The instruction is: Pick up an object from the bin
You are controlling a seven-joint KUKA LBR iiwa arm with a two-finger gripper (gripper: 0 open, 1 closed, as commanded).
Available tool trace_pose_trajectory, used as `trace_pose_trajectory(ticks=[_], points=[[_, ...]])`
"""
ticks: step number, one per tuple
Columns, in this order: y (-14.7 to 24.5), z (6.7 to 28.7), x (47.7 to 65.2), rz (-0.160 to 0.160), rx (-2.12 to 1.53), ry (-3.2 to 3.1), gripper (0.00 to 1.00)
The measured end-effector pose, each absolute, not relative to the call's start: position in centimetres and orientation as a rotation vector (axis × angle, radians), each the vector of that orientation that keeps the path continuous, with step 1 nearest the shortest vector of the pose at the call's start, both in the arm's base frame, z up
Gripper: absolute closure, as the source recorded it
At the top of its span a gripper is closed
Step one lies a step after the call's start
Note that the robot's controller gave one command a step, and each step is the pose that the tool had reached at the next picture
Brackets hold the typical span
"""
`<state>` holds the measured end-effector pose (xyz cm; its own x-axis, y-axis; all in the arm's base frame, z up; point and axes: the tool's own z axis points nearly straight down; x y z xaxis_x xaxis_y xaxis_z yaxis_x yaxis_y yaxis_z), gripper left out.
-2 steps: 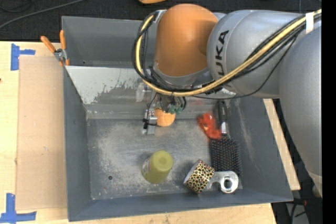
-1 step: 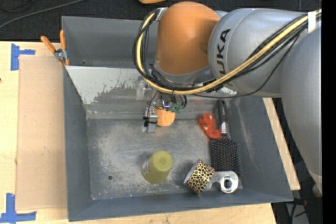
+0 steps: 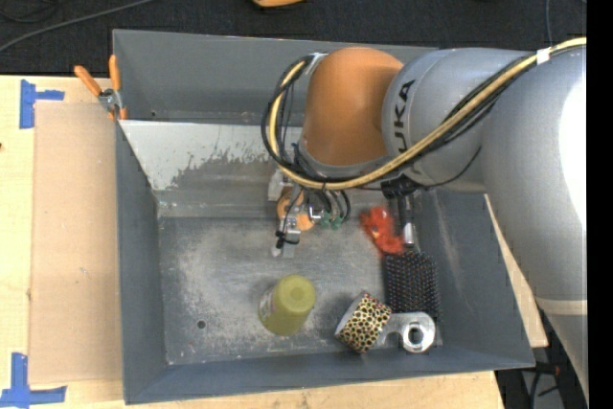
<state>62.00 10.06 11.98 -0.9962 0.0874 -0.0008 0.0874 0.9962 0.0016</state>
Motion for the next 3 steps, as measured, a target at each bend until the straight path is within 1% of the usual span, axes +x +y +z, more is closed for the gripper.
trace_pose_trajectory(ticks=[1,2,3], points=[[4.0,14.8,62.2,0.002,-0.156,3.126,0.0],[2.5,11.3,62.4,0.002,0.064,3.141,0.0],[4.1,6.7,62.1,0.006,0.0,3.134,0.0]])
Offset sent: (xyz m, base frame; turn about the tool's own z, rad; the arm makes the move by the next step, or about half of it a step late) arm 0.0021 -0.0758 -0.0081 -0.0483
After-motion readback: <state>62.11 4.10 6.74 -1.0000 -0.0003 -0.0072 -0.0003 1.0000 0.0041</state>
